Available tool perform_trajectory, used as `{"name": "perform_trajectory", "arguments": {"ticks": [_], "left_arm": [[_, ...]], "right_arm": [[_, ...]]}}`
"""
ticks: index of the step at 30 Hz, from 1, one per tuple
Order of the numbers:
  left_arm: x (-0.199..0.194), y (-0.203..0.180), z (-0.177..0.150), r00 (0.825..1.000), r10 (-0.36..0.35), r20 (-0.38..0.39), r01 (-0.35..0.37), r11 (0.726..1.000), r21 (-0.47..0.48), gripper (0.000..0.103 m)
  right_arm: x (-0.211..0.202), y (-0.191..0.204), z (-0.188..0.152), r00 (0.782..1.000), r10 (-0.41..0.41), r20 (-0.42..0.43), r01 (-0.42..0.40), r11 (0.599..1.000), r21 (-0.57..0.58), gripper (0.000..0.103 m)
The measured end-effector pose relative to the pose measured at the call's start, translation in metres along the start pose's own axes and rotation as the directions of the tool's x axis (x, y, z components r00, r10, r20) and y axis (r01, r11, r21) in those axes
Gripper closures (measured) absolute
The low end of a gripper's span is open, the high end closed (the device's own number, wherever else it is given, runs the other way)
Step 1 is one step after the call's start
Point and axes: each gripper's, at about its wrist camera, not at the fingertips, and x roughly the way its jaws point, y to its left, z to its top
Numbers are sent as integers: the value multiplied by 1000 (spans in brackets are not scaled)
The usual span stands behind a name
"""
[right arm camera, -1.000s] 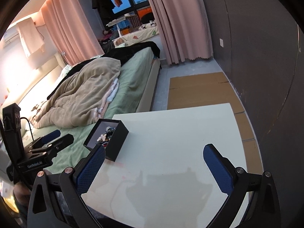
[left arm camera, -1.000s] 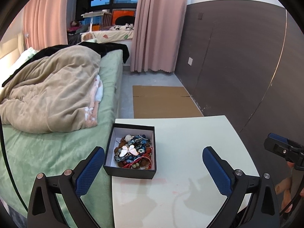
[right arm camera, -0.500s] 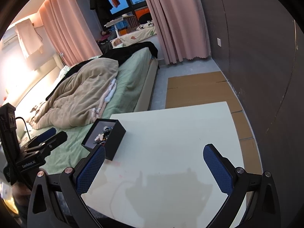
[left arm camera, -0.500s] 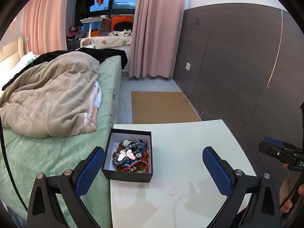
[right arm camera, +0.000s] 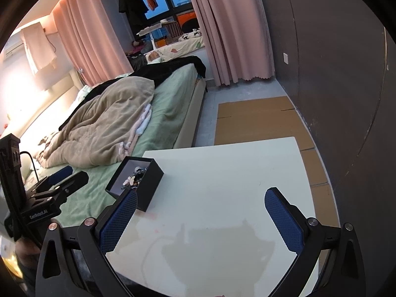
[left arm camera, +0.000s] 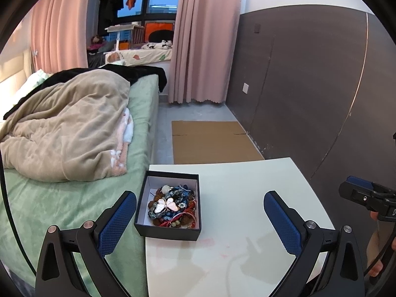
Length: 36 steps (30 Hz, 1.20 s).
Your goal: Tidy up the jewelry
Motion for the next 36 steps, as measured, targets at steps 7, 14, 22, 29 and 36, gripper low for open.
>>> {"name": "perform_trajectory", "arguments": {"ticks": [7,14,22,29,36], "left_arm": [[-2,2,1,1000,-2,2,2,1000,2,1],[-3,2,1,1000,1,1,-1,1000,3,1],[-2,2,0,1000,2,-2,-2,1000,1,1],[-2,2,-1,1000,3,-2,-3,1000,4,1],[-1,4,-2,1000,5,-7,-5,1000,1,1]], "right_arm": [[0,3,1,1000,5,-2,-5,1000,-6,0],[-1,3,2,1000,6,-1,-6,1000,-2,0],[-6,4,4,999,38,2,-38,999,7,0],[-7,6,4,999,37,-1,-37,999,9,0],[-5,7,3,999,32,-10,-32,999,7,0]]}}
